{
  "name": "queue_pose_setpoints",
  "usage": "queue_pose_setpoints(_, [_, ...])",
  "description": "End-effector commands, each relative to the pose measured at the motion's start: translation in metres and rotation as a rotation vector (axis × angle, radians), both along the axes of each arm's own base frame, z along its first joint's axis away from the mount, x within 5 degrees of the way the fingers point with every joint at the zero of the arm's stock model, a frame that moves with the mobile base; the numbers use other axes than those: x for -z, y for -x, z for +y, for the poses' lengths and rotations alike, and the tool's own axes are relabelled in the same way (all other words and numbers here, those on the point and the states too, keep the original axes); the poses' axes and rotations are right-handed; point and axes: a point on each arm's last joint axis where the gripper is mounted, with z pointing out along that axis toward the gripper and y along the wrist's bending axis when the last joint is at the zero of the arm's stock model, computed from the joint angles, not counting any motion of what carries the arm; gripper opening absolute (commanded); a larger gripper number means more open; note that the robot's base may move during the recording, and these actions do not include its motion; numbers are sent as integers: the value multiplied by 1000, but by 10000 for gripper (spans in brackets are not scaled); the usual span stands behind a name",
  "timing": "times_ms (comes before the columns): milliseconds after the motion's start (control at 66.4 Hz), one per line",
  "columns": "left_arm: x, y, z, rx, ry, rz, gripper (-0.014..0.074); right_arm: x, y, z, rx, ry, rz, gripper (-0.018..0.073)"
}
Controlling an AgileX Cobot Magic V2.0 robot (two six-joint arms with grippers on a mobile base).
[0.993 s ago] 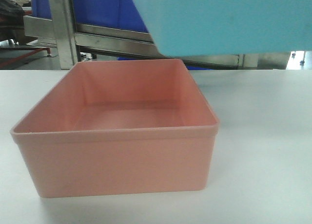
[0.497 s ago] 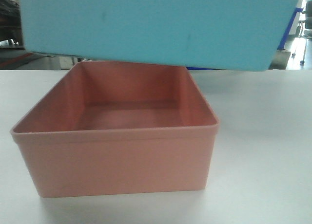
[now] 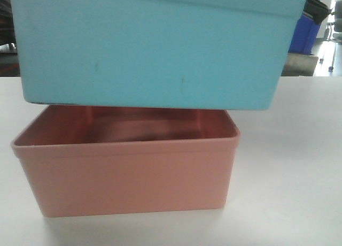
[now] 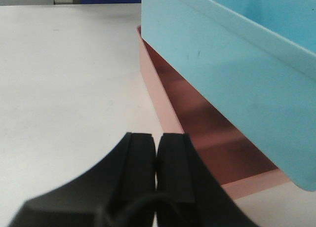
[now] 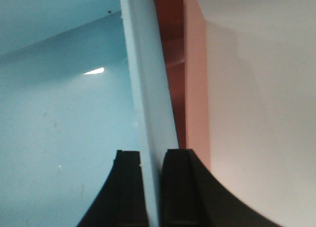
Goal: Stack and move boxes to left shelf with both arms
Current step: 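Carry the light-blue bin over the pink bin and lower it inside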
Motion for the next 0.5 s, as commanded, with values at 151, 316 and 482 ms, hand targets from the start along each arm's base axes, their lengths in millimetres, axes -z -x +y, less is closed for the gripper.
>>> queue_pose_setpoints(151, [-17,-1,-1,4,40,-105,-10,-32,-5,0,100,-153,-111,56])
queue_pose_setpoints(316, [-17,-1,-1,3,37,-106,-10,-34,-6,0,152,-207,-98,56])
queue_pose_setpoints(482, [-17,-1,-1,3,37,-106,-10,-35,-8,-1,167,-218,-112,56])
